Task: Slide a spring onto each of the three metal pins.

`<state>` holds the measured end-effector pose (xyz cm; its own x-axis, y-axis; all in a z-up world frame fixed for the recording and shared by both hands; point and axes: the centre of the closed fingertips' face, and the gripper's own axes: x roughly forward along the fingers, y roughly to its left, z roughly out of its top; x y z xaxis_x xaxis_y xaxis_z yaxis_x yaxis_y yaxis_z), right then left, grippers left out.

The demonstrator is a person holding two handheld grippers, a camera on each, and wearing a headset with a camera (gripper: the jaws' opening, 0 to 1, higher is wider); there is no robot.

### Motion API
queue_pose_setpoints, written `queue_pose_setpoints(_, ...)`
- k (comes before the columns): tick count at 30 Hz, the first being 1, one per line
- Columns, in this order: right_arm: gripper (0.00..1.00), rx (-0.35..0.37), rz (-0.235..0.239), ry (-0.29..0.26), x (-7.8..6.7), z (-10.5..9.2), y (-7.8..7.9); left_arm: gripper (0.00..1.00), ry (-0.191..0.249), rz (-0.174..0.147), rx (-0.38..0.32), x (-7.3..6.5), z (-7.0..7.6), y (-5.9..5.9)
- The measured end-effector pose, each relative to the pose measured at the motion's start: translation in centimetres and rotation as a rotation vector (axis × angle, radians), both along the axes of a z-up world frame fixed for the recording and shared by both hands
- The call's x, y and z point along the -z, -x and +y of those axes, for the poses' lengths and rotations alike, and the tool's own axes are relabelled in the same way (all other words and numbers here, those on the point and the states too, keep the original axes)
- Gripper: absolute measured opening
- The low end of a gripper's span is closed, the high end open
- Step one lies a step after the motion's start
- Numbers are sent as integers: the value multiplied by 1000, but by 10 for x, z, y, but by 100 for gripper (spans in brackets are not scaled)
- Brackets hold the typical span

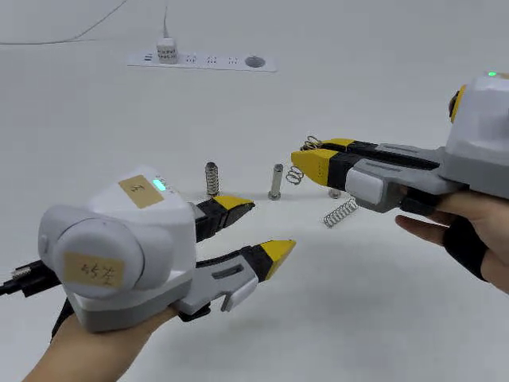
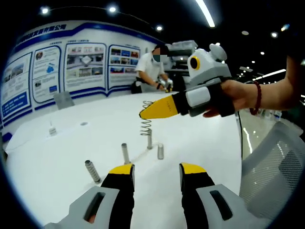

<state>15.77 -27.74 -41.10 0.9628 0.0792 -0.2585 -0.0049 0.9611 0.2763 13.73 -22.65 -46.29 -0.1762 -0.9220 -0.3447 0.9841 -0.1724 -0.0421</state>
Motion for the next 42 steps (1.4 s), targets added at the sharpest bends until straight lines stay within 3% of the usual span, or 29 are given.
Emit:
queue_pose_setpoints(8,11,13,19,55,9,-11,-11,44,-24,19,-14,8,1,0)
queue_pose_setpoints(27,11,19,74,112,31,-29,-36,59,-66,55,-45,21,4,-4)
queue_pose_setpoints(42,12,28,108,175,44,-36,-43,60,-93,66,-52,26,7,-6)
